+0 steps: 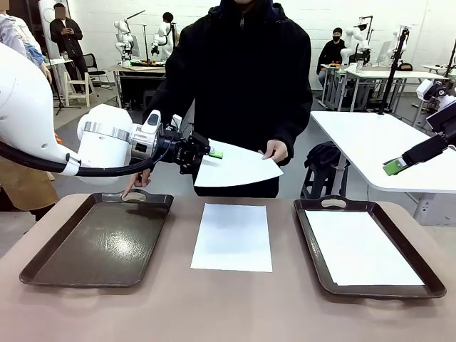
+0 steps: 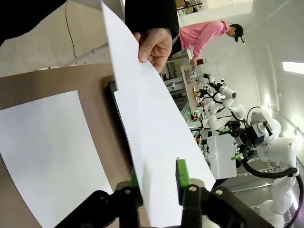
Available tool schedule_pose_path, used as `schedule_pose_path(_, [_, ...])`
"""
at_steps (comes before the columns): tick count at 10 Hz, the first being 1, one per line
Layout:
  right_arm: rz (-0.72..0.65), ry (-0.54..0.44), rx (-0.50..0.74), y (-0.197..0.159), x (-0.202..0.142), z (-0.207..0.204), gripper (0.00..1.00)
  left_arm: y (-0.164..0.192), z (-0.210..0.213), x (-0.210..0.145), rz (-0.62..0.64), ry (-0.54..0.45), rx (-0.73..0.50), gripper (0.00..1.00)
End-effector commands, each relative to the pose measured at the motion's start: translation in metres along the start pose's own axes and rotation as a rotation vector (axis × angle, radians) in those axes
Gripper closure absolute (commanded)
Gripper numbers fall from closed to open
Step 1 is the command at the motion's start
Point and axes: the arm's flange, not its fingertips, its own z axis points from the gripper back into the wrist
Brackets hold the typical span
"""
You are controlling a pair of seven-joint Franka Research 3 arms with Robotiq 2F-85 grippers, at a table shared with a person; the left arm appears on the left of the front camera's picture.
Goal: Sort the A4 documents.
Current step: Receive the A4 Paper.
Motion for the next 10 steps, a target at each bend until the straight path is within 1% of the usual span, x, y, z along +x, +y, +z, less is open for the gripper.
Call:
schedule_pose_path(1, [0.005,-0.001,0.006,0.0001,-0.0006,-0.0006,0.0,0.0019,-0.0052,0.0036,0.034,-0.024,-0.003,0.89])
schedule_pose_path(2, [0.005,-0.001,0.006,0.0001,-0.0006,-0.0006,0.0,0.0022,-0.0047,0.0024,0.042,-0.026,0.002,0.91])
schedule_pose_path(3, [0.005,-0.001,0.006,0.0001,-0.0006,-0.0006,0.0,0.0026,-0.0041,0.0018,0.047,-0.031,0.003,1.0])
schedule_pose_path(7, [0.005,-0.001,0.006,0.0001,-0.0006,-0.0006,0.0,0.0007,-0.005,0.0,0.035,-0.036,-0.007,1.0])
schedule_pose_path(8, [0.005,-0.001,0.006,0.0001,-0.0006,-0.0006,0.0,-0.0031,-0.0009,-0.0007,0.005,-0.012,0.015,1.0])
schedule_pose_path(9, [0.005,-0.001,0.006,0.0001,-0.0006,-0.0006,0.0,0.0016,-0.0009,-0.0001,0.034,-0.006,0.007,1.0])
schedule_pose_path(10, [0.005,-0.001,0.006,0.0001,-0.0006,-0.0006,0.0,0.0016,-0.0009,-0.0001,0.034,-0.006,0.007,1.0])
